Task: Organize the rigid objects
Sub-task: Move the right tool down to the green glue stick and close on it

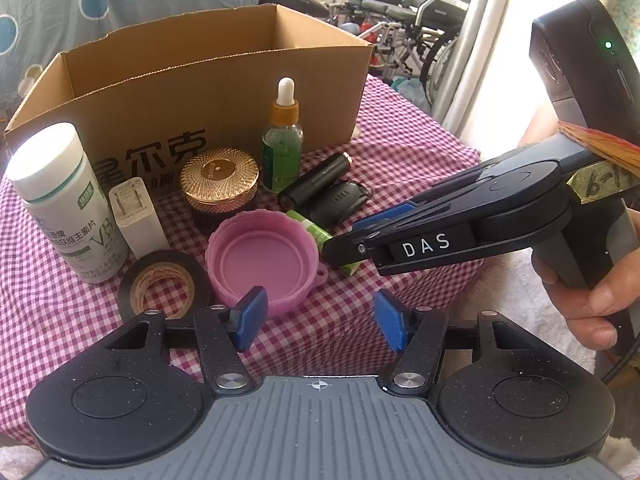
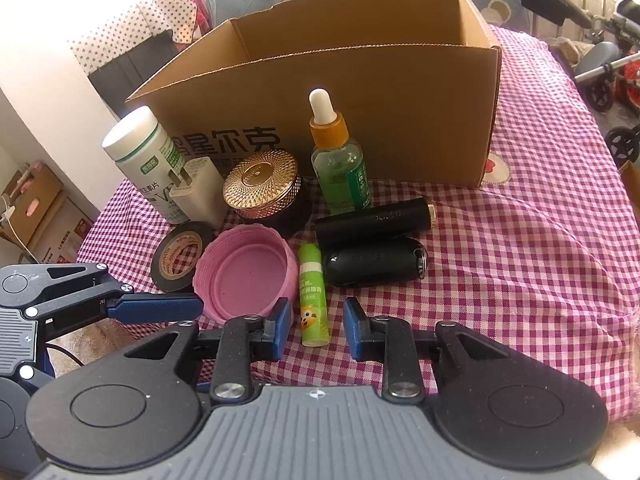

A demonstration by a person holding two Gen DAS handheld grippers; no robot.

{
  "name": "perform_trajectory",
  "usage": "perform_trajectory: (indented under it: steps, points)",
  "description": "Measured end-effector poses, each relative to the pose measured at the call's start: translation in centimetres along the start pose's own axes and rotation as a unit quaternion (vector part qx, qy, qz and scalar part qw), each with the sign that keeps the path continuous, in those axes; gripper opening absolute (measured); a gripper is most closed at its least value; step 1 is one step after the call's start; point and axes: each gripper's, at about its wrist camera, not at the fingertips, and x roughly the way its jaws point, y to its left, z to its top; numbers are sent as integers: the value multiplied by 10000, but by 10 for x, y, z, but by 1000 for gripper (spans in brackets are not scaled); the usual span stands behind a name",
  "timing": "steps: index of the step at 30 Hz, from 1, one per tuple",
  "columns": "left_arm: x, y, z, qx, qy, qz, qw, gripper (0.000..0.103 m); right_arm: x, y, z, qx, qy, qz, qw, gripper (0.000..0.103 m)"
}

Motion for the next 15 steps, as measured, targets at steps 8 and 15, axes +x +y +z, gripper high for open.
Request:
perform_trajectory:
  steps: [8,15]
  points:
    - [-7,0,-2,-91,-89,58,9999,57,11,0,6,-95,199,102,9997,21]
    - [-20,-5,-5,-75,-205,-55,9997,55,5,-15,-1,475,250,322,9980,16]
